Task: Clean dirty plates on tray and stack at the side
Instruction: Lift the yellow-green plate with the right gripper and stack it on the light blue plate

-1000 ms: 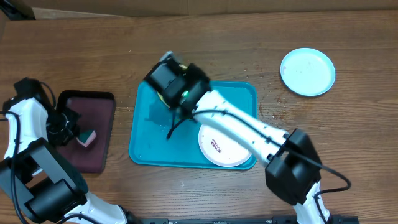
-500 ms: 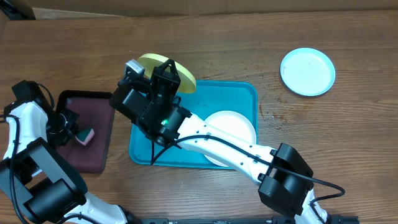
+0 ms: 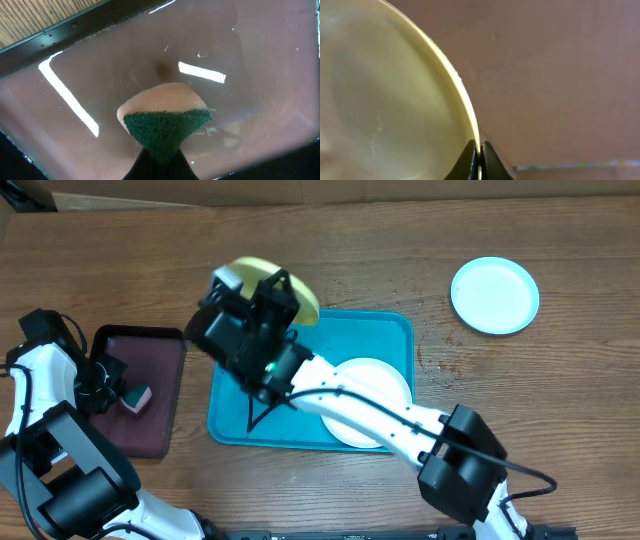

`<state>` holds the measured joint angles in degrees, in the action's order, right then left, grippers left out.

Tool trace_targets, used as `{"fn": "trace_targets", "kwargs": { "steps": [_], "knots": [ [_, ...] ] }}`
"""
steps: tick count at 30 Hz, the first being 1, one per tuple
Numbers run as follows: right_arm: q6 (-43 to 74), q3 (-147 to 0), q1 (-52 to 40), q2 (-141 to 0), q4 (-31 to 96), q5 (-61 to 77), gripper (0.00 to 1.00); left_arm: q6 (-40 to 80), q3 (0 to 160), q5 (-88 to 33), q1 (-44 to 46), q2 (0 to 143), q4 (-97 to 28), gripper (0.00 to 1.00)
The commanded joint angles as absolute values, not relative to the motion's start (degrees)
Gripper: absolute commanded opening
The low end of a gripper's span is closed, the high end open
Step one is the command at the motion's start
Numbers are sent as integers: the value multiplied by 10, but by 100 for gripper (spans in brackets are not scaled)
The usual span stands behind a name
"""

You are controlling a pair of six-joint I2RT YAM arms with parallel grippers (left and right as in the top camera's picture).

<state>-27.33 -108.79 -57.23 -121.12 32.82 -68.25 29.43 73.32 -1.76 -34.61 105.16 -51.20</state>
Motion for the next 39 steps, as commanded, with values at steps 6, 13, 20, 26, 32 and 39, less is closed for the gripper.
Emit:
{"fn": "trace_targets", "kwargs": {
  "steps": [6, 13, 20, 26, 32, 39],
  "knots": [
    [192, -1104, -433, -1182, 499, -564, 4, 270, 729, -24, -349, 1053, -511, 4],
    [305, -1104, -237, -1163, 563, -180, 4, 270, 729, -24, -349, 1053, -510, 4],
    [305, -1102, -10, -1163, 659, -24, 4, 270, 728, -24, -349, 1053, -509, 4],
    [300, -1101, 124, -1163, 700, -18, 4, 270, 728, -25, -349, 1053, -502, 4],
    [274, -1075, 177, -1163, 672, 25, 4, 270, 728, -26, -349, 1053, -503, 4],
    [274, -1002, 176, -1164, 611, 25, 4, 270, 728, -26, -349, 1053, -505, 4]
  ]
}}
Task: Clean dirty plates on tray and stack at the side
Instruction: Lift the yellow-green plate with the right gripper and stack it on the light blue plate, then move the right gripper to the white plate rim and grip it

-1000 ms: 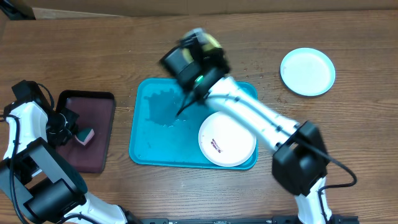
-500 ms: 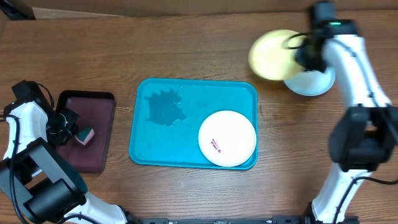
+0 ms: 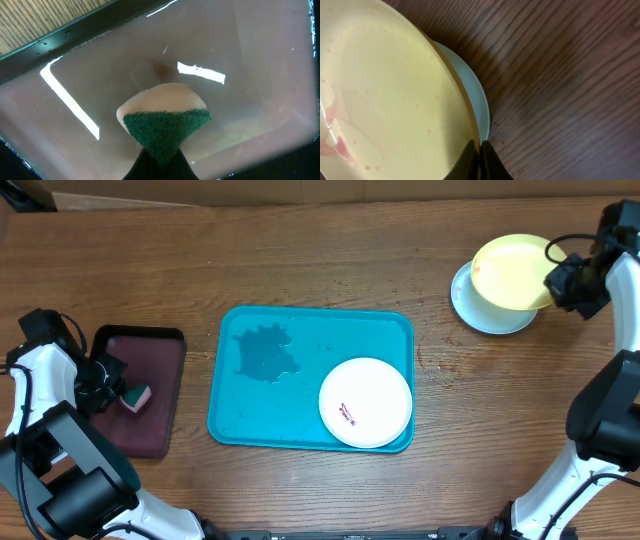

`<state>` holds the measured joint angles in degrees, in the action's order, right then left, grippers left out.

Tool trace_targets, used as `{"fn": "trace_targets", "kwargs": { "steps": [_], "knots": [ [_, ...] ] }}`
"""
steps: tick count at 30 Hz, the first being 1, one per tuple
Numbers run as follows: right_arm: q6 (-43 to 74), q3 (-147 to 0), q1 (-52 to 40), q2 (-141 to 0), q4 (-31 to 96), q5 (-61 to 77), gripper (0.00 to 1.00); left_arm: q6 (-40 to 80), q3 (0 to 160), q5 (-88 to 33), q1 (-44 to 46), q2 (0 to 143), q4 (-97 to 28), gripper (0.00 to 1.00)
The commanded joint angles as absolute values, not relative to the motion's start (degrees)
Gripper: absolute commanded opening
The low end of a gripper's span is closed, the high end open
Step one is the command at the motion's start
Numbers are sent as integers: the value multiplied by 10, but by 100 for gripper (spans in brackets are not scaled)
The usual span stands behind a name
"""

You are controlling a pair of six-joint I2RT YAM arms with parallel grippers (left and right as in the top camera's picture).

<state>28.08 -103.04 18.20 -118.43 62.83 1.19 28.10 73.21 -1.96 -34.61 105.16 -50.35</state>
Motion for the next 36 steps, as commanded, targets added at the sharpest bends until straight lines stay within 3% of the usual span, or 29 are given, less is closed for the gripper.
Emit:
{"fn": "trace_targets", "kwargs": {
  "steps": [1, 6, 13, 19, 28, 30, 36],
  "knots": [
    [274, -992, 176, -1164, 602, 25, 4, 270, 728, -26, -349, 1053, -505, 4],
    [265, -957, 176, -1166, 580, 49, 62, 270, 728, -26, -349, 1053, -505, 4],
    [39, -949, 143, -1167, 590, 341, 81, 270, 728, -32, -349, 1053, -505, 4],
    [-121, -949, 32, -1167, 629, 293, 88, 270, 728, -41, -349, 1053, -505, 4],
    [-123, -949, -149, -1167, 683, 108, 82, 270, 728, -41, -349, 1053, -505, 4],
    [-123, -948, -173, -1167, 689, 84, 78, 270, 728, -41, -349, 1053, -505, 4],
    [-125, -926, -206, -1168, 707, 71, 79, 270, 728, -41, -349, 1053, -505, 4]
  ]
}}
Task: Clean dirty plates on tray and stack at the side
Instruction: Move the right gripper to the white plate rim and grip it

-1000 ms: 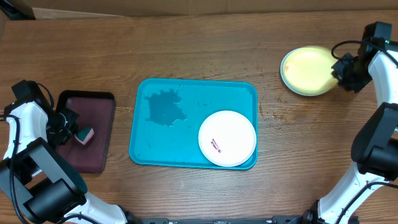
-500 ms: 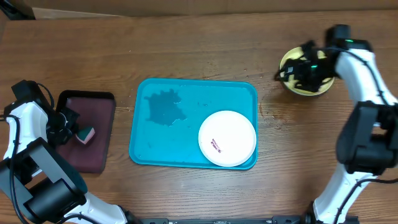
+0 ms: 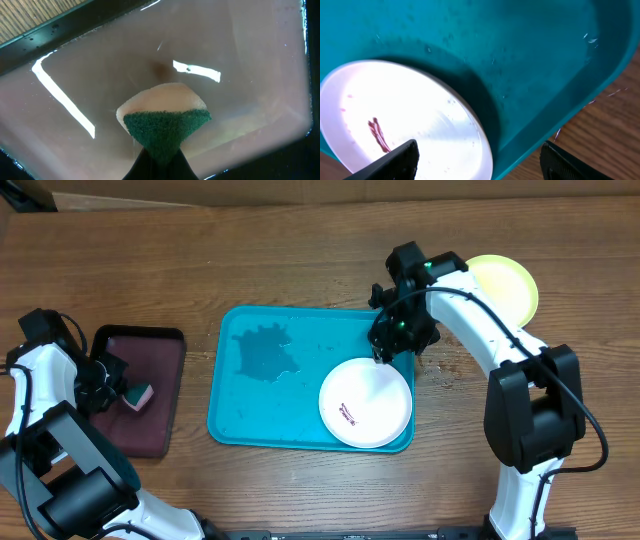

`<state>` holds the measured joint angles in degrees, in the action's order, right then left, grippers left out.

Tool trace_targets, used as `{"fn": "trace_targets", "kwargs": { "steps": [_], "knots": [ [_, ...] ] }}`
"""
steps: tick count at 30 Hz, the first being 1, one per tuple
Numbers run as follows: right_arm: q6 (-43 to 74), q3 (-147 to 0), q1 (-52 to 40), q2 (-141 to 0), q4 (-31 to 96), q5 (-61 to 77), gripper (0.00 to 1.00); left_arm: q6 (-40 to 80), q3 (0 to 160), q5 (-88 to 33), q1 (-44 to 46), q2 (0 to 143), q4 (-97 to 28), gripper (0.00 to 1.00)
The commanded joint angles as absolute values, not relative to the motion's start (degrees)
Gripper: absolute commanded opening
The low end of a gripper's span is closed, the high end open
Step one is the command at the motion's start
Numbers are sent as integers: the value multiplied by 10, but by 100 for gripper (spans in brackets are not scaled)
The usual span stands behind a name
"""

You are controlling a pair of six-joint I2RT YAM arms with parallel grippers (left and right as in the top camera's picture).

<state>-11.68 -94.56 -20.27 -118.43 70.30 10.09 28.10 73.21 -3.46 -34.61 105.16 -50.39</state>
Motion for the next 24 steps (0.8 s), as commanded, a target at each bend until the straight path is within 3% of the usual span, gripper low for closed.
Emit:
{"fn": "trace_targets", "kwargs": {
  "steps": [1, 24],
  "knots": [
    [-125, -920, -207, -1168, 705, 72, 79, 270, 728, -41, -349, 1053, -505, 4],
    [-144, -837, -207, -1168, 659, 111, 62, 270, 728, -41, -349, 1053, -502, 4]
  ]
}}
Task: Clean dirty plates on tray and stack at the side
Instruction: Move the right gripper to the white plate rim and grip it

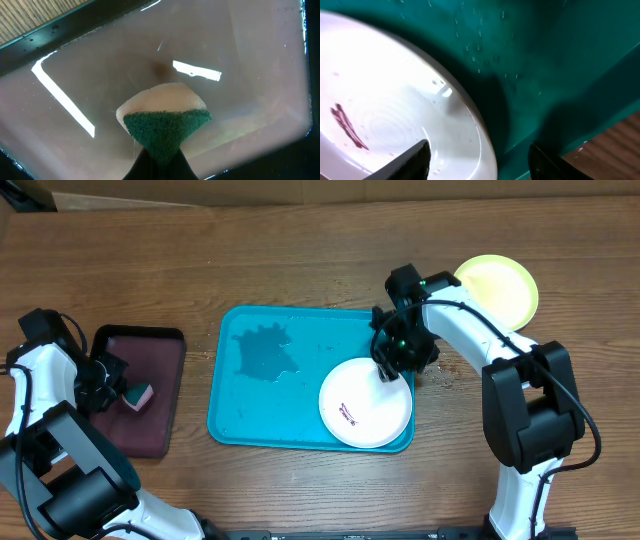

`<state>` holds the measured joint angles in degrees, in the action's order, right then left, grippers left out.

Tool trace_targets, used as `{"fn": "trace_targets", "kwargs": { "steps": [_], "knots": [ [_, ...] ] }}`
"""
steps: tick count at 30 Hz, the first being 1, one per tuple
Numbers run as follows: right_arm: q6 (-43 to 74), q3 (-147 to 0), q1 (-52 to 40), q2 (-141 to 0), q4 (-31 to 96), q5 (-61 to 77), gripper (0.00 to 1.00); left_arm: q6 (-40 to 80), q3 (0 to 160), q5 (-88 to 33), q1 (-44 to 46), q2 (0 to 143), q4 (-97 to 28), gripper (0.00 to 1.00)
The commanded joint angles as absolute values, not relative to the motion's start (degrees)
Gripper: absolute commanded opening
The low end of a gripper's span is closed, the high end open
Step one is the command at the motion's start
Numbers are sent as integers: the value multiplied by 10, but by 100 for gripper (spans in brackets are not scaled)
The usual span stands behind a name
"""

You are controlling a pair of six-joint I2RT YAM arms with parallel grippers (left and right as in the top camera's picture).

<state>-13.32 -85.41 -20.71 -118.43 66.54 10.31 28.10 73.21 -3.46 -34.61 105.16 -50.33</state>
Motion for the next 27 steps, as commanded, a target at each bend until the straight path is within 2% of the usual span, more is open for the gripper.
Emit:
{"fn": "trace_targets", "kwargs": {
  "steps": [1, 6, 8, 9, 12, 16, 21, 27],
  "knots": [
    [-144, -833, -207, -1168, 656, 112, 60, 270, 728, -41, -349, 1053, -502, 4],
    [-144, -816, -216, -1168, 640, 112, 52, 270, 728, -45, -349, 1053, -503, 4],
    [-143, -813, -221, -1168, 632, 112, 45, 270, 728, -45, -349, 1053, -503, 4],
    [-137, -813, -224, -1168, 627, 112, 41, 270, 728, -45, -349, 1053, -503, 4],
    [-112, -813, -234, -1168, 605, 112, 20, 270, 728, -46, -348, 1053, -503, 4],
    [-74, -813, -249, -1168, 567, 112, 4, 270, 728, -46, -347, 1053, -502, 4],
    [-16, -813, -265, -1168, 513, 112, 4, 270, 728, -52, -341, 1053, -502, 4],
    [74, -813, -285, -1168, 440, 112, 4, 208, 724, -146, -316, 1053, -472, 4]
  ]
}}
